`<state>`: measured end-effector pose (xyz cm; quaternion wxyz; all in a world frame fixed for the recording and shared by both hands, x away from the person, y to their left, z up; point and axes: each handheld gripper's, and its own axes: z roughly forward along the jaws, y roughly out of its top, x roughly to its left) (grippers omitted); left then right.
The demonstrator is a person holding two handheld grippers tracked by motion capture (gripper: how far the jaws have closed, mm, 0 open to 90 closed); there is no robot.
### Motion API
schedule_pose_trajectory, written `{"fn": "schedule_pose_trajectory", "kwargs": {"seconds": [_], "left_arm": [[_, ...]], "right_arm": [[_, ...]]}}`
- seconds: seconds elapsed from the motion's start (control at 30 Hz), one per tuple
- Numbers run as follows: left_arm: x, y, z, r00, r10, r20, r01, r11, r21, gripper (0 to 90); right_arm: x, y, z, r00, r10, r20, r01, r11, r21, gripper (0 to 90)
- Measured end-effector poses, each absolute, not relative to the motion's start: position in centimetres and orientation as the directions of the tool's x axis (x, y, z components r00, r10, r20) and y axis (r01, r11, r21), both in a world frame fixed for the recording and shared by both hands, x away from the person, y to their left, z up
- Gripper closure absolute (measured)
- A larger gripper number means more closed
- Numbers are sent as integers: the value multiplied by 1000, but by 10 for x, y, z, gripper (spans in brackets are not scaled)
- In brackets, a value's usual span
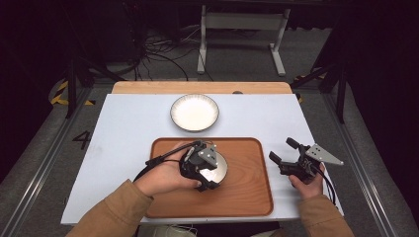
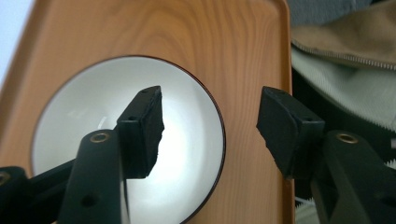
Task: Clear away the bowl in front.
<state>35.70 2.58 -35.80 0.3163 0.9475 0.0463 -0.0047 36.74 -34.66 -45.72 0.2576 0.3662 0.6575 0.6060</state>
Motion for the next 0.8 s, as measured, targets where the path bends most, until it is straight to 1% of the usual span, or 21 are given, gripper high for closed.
{"fn": "schedule_pose_trajectory", "kwargs": {"seconds": [0.17, 0.4, 0.47, 0.5, 0.53, 0.6, 0.7, 0.8], "left_arm": [[355, 37, -352, 990, 139, -34, 127, -739, 662, 382], [350, 53, -346, 977, 207, -45, 174, -666, 725, 369], [349, 54, -346, 976, 215, -41, 175, -654, 736, 347], [348, 60, -345, 970, 239, -34, 181, -630, 755, 328], [348, 60, -345, 970, 239, -34, 181, -630, 755, 323], [346, 69, -344, 962, 273, -28, 189, -587, 787, 308], [346, 76, -346, 954, 299, -24, 195, -559, 806, 269], [345, 80, -348, 948, 317, -20, 199, -544, 815, 212]], "right_arm": [[368, -347, -457, -601, 793, 105, 169, -2, 986, 39], [369, -349, -457, -601, 790, 118, 178, -11, 984, 39], [369, -349, -457, -601, 791, 118, 178, -11, 984, 39], [369, -348, -457, -601, 791, 117, 178, -11, 984, 38], [368, -348, -457, -602, 789, 120, 178, -14, 984, 38], [368, -348, -457, -606, 787, 116, 177, -9, 984, 39], [369, -348, -457, -607, 786, 118, 178, -10, 984, 38], [369, -348, -457, -608, 785, 116, 178, -8, 984, 38]]}}
